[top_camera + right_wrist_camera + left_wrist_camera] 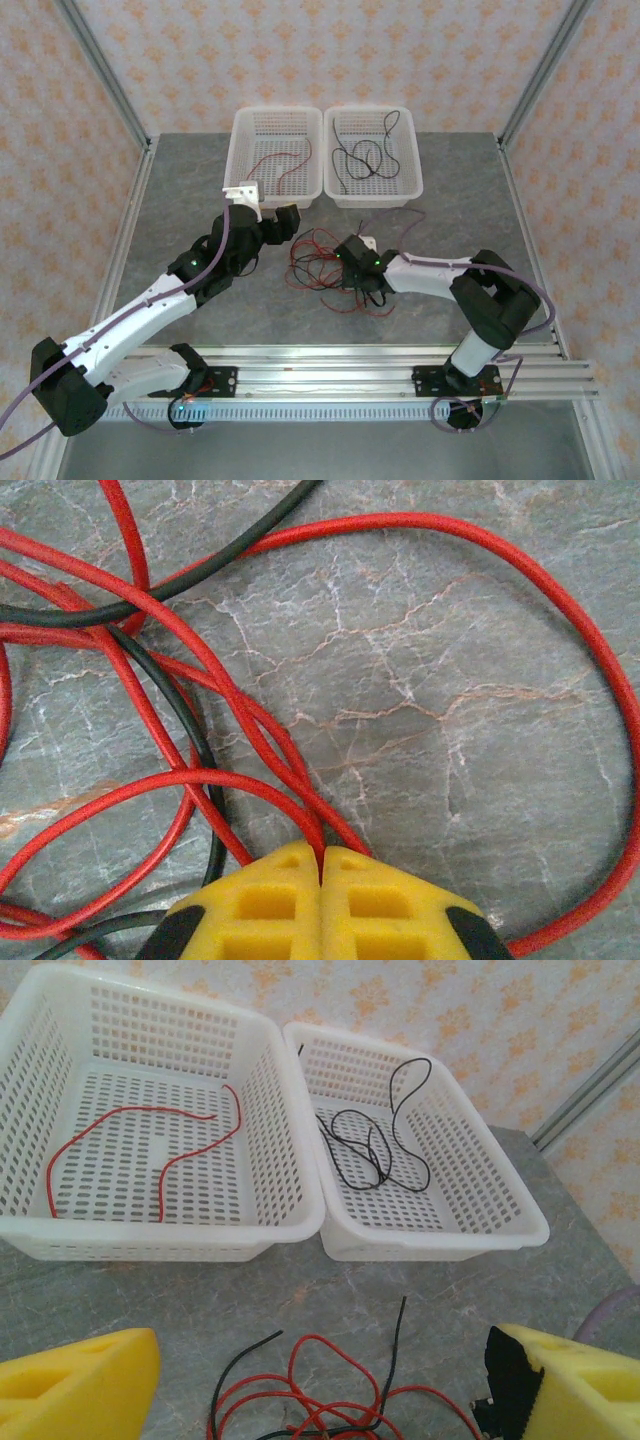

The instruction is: Untangle the cables

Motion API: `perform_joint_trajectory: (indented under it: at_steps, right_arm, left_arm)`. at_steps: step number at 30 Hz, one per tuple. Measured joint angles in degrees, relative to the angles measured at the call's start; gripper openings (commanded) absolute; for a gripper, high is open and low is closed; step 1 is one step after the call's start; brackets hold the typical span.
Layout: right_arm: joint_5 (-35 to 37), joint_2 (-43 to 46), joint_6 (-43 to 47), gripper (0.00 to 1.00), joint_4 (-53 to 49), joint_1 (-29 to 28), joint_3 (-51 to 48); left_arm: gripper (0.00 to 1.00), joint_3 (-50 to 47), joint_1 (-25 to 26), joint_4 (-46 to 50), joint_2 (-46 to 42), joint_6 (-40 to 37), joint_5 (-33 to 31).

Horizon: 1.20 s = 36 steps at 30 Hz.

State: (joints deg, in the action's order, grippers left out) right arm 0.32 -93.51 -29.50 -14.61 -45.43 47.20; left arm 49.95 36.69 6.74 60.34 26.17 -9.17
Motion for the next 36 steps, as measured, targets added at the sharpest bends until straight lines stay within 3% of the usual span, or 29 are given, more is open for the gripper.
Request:
perform_joint_trajectory:
  at_steps: [6,15,27,36]
  right_arm:
    - [-0.8,4.7,0.5,0.0,-2.1,0.4,1.2]
    - [-1.8,17.8,3.4,0.0,-4.3,0.4,11.2]
    - [1.6,18.0,9.3,0.0,-0.8,0.8,16.5]
    - [5.8,13.4,16.2,0.0,4.3,4.4,31.6]
  left_arm:
    - [0.85,0.0,0.0,0.3,-0.9,0.8,-0.1]
    - [0.84,-2.4,0.0,-0.1,-1.9,1.0,1.4]
    - [0.83,-9.7,0.0,-1.1,-6.0,1.5,4.6]
    - [0.82,-12.3,0.0,-2.0,-7.2,3.6,4.7]
